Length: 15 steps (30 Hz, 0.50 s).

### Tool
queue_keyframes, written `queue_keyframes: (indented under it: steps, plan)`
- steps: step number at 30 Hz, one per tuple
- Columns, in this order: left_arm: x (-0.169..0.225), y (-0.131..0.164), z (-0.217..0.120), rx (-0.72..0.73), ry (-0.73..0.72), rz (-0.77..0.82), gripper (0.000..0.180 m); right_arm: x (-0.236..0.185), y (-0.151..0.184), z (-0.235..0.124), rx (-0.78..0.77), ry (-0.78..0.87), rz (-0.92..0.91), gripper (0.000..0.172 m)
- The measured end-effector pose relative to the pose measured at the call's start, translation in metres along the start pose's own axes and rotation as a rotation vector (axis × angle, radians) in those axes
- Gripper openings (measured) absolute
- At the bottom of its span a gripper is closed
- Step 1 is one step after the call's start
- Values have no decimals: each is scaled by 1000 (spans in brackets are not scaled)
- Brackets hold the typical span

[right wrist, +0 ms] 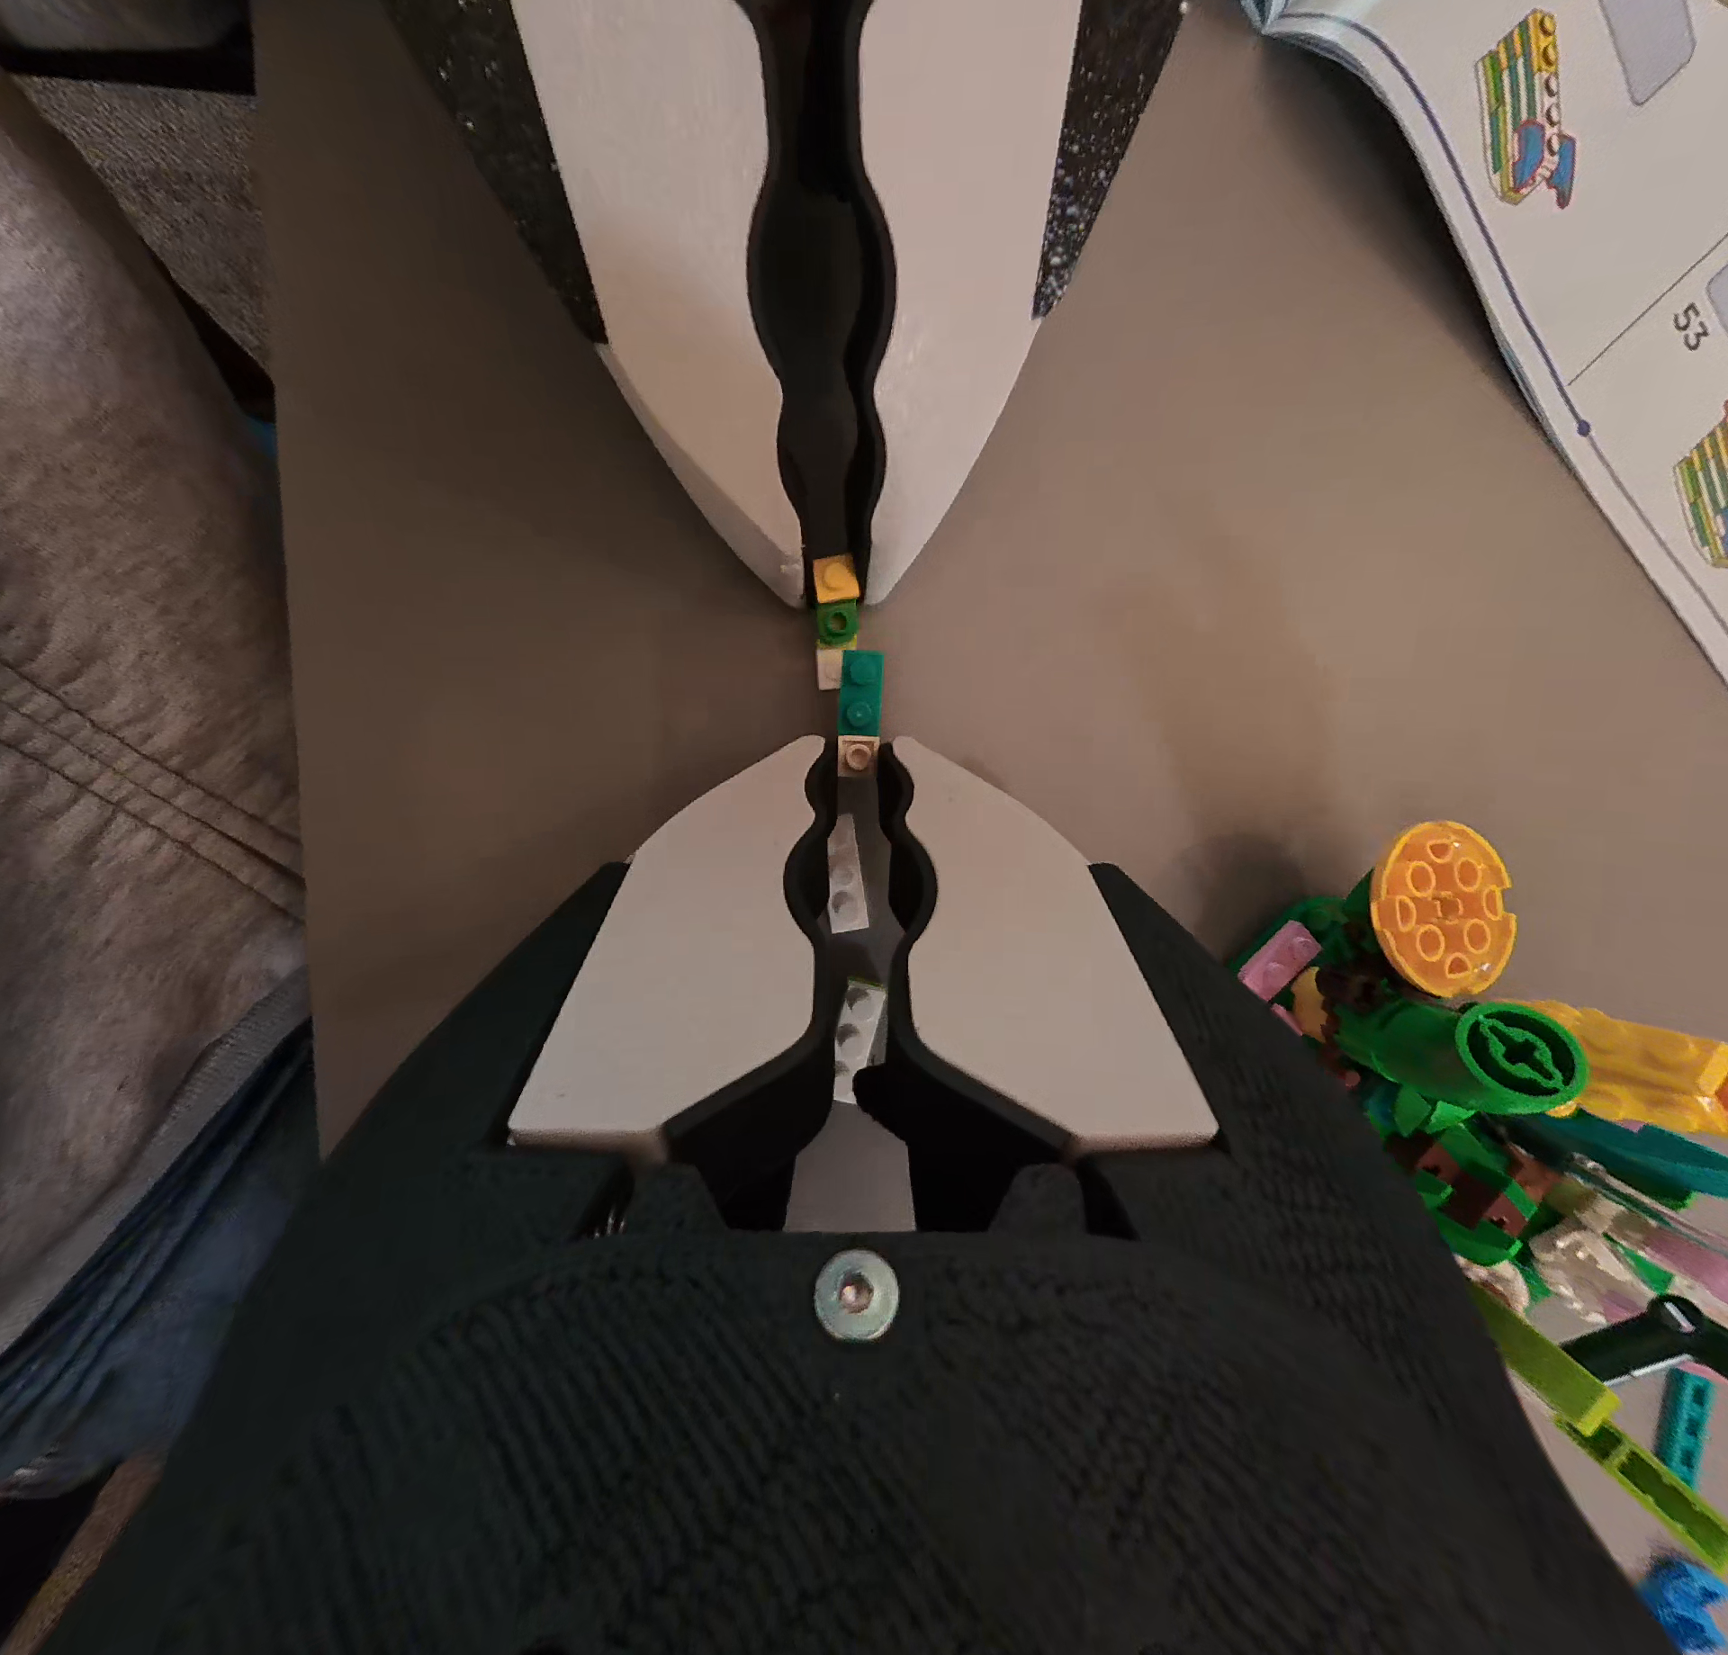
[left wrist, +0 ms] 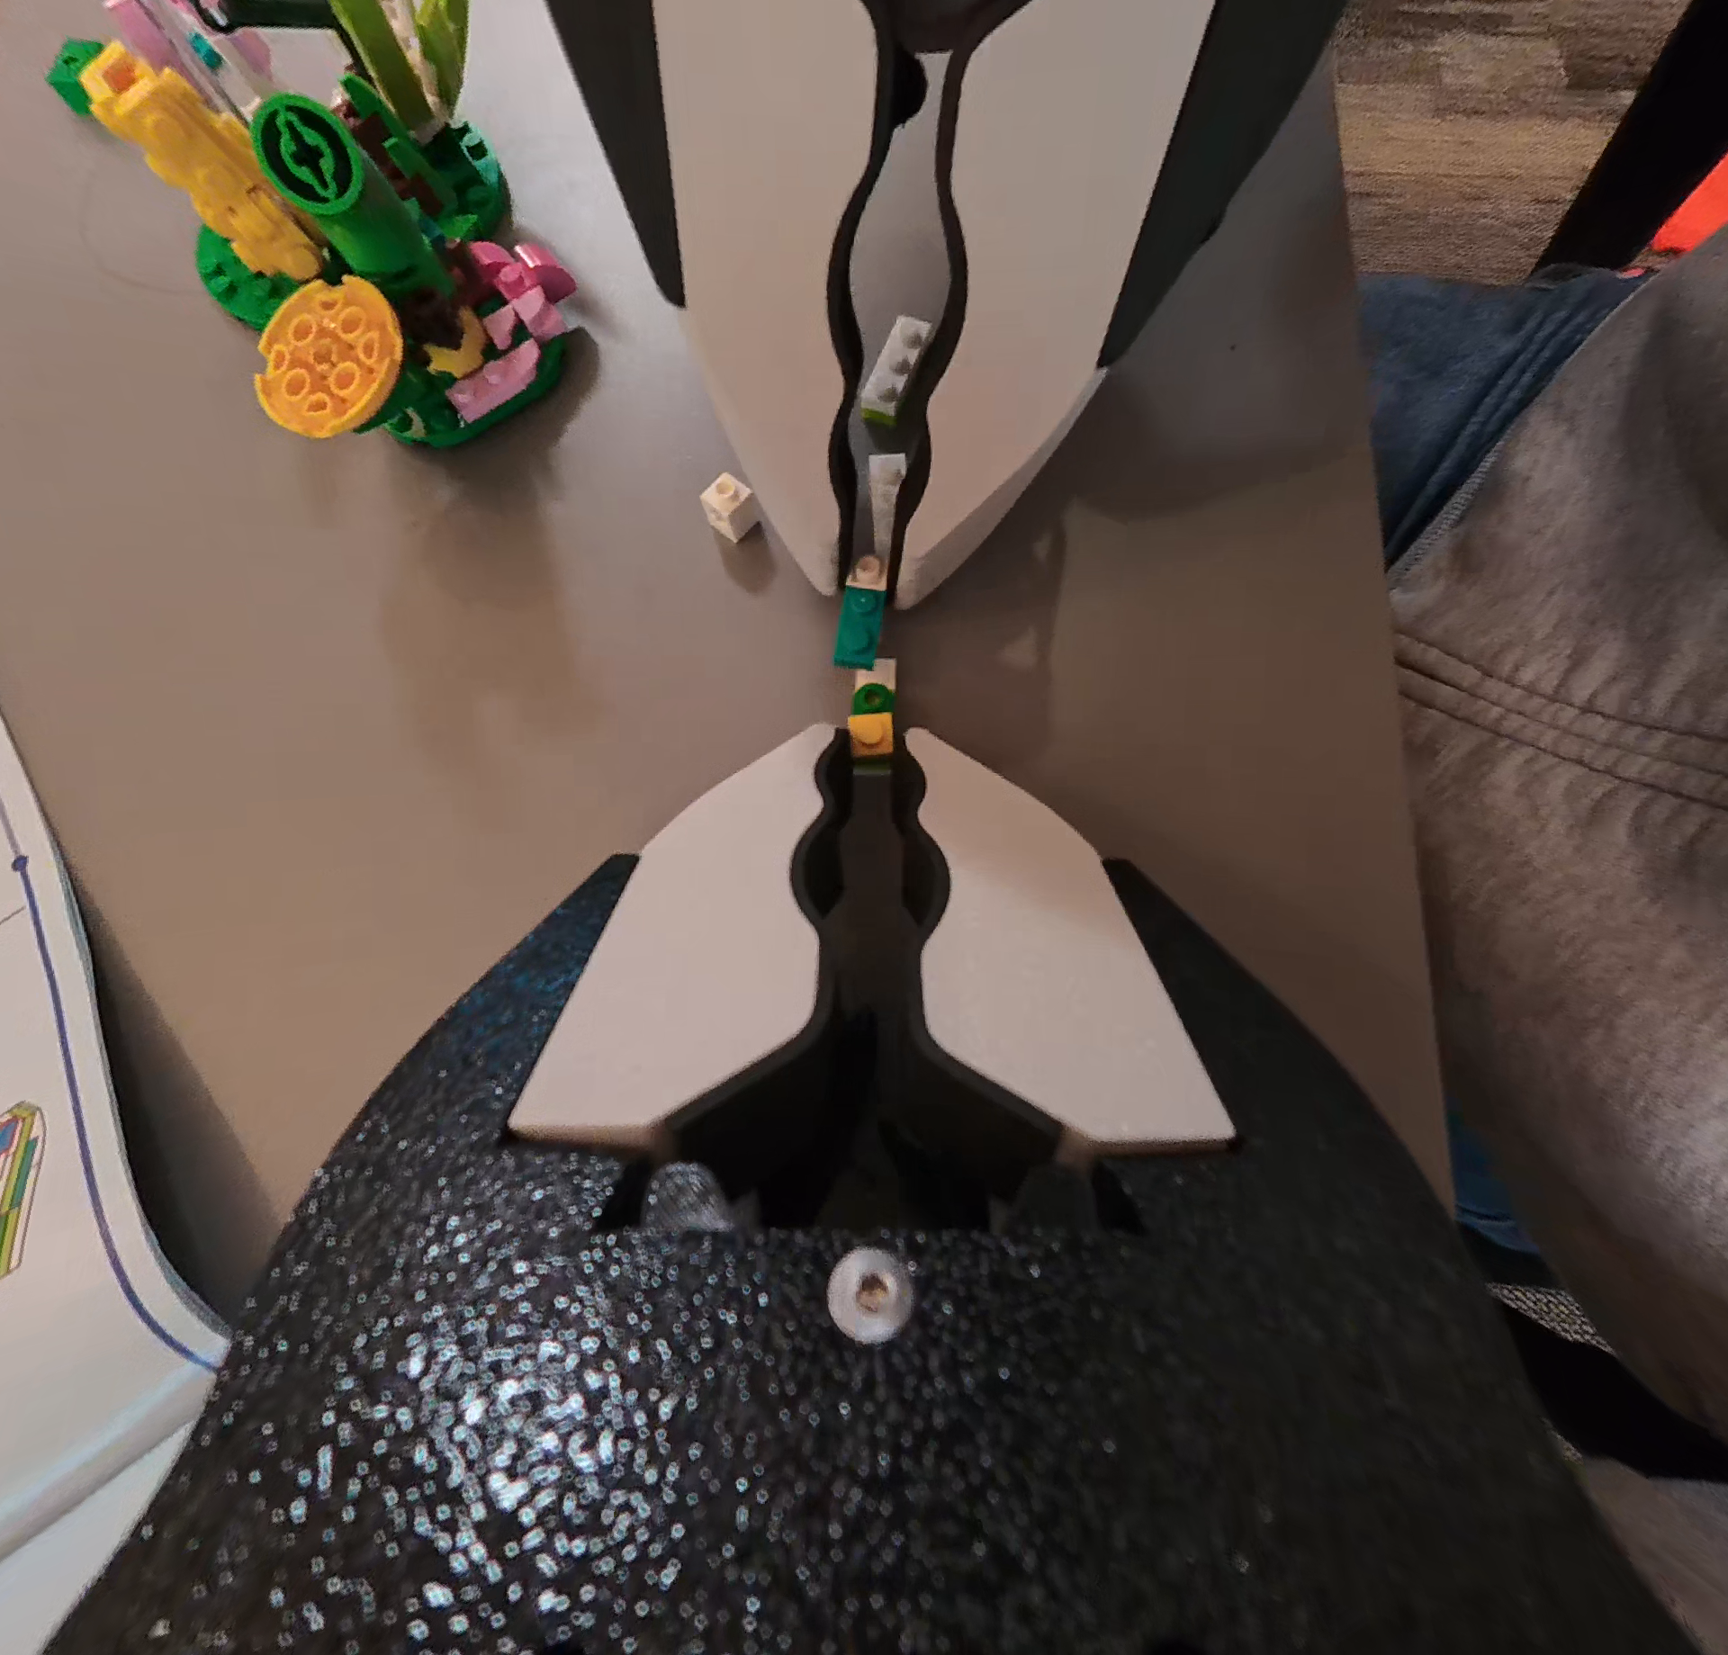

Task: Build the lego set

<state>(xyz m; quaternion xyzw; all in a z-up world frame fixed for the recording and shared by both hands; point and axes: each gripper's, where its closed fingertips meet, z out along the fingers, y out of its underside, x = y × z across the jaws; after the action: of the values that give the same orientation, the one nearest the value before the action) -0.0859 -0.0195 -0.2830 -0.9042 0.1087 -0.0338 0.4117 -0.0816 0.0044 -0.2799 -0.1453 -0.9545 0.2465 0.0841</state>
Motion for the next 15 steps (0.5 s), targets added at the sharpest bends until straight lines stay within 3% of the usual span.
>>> queue_keyframes:
  steps: [15]
  plan:
    - [3,-3,-3,33,31,1,8,-7,0,2,-74,-62,-53,7]
